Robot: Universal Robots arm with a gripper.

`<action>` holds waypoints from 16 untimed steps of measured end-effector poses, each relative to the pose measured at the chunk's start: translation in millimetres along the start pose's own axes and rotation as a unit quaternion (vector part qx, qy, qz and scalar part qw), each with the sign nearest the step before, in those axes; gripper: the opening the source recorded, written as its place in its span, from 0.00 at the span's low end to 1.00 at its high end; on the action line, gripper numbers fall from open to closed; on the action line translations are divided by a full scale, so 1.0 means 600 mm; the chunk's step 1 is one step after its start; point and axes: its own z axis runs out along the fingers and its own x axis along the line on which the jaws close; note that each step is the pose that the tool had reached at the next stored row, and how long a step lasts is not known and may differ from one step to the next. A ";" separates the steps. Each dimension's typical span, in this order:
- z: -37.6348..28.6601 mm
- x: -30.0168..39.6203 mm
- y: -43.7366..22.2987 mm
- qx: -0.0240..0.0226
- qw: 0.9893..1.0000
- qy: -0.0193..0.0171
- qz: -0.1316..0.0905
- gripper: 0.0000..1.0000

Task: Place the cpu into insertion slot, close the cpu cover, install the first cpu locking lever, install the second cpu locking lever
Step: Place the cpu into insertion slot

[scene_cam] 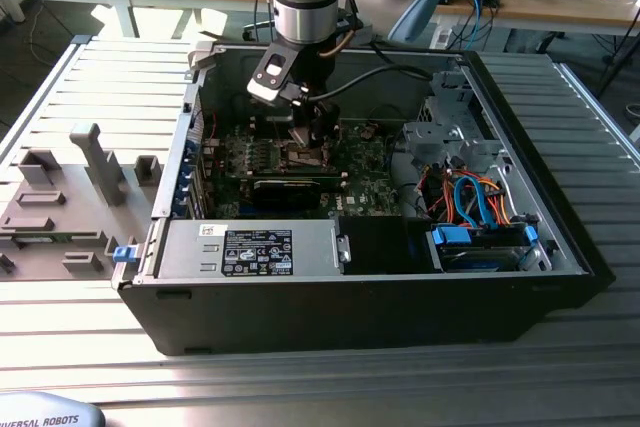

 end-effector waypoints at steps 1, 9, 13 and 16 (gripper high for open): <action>0.000 0.000 0.000 0.000 1.000 0.000 0.000 0.54; 0.001 0.000 0.000 0.000 1.000 0.000 0.003 0.54; 0.002 0.000 0.000 0.000 1.000 0.000 0.004 0.54; 0.002 0.000 0.000 0.000 1.000 0.000 0.005 0.54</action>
